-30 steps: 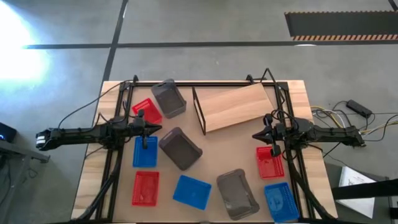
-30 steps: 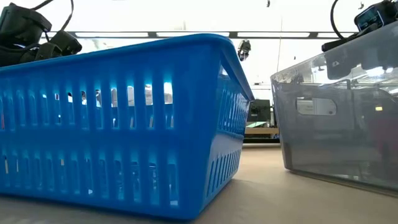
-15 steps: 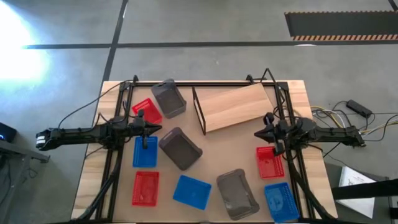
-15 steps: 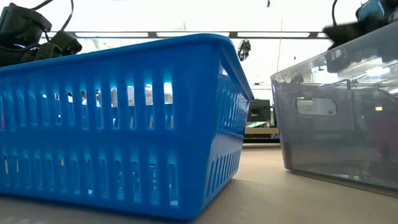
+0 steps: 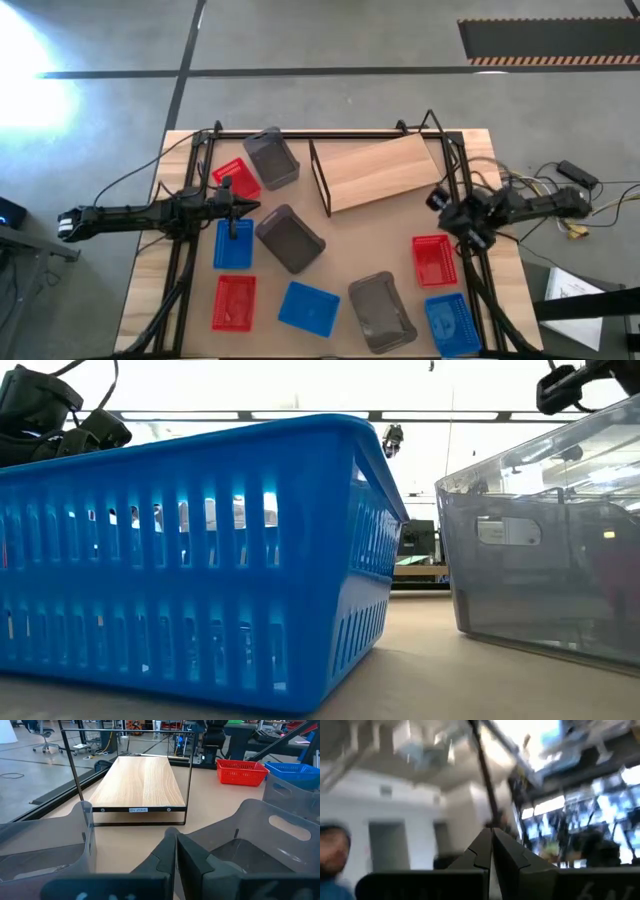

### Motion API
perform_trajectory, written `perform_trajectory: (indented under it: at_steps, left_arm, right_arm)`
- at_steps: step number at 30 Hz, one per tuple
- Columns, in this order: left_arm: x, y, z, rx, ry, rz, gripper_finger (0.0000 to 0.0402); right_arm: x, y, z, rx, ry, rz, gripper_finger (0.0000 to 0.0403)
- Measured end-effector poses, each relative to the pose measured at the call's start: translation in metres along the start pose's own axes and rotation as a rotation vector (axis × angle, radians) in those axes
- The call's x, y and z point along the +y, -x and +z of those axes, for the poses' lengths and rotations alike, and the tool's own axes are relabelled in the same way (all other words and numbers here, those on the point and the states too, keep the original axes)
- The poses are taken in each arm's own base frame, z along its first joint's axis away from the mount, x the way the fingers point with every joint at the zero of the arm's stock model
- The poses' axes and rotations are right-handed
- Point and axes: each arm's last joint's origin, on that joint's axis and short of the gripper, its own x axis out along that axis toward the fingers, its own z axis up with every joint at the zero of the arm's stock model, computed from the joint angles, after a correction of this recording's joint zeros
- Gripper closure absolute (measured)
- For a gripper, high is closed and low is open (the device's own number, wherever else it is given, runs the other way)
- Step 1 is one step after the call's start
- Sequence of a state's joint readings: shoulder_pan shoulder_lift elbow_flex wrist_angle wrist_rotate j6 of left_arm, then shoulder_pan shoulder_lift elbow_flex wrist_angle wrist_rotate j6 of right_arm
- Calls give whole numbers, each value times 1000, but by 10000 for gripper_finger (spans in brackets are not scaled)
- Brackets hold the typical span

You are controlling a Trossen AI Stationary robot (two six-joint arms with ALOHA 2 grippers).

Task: Stack baskets on shelf by color
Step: Put the bottom black bin on the shelf

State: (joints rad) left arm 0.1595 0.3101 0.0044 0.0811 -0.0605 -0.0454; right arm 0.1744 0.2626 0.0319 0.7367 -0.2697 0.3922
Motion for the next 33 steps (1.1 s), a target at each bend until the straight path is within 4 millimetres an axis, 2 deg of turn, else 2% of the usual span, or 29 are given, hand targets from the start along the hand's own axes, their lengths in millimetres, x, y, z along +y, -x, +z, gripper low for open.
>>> perform_trajectory:
  at_steps: [3, 6, 12, 16, 21, 24, 29, 33]
  left_arm:
    - [0, 0, 0, 0, 0, -1, 402]
    - [0, 0, 0, 0, 0, -1, 402]
    - [0, 0, 0, 0, 0, 0, 402]
    - [0, 0, 0, 0, 0, 0, 402]
    - [0, 0, 0, 0, 0, -1, 402]
    - [0, 0, 0, 2, 0, 0, 402]
    - [0, 0, 0, 2, 0, 0, 402]
    - [0, 0, 0, 5, 0, 0, 402]
  right_arm:
    - [6, -21, -4, 158, -33, 20, 394]
    - [15, -52, -13, 400, 8, -27, 394]
    - [49, -99, -4, 858, 156, -236, 393]
    - [72, -129, -8, 1064, 164, -253, 376]
    - [98, -169, -28, 1261, 154, -276, 315]
    - [112, -186, -51, 1417, 183, -289, 270]
    - [142, -218, -83, 1490, 163, -202, 214]
    - [158, -233, -115, 1557, 163, -161, 196]
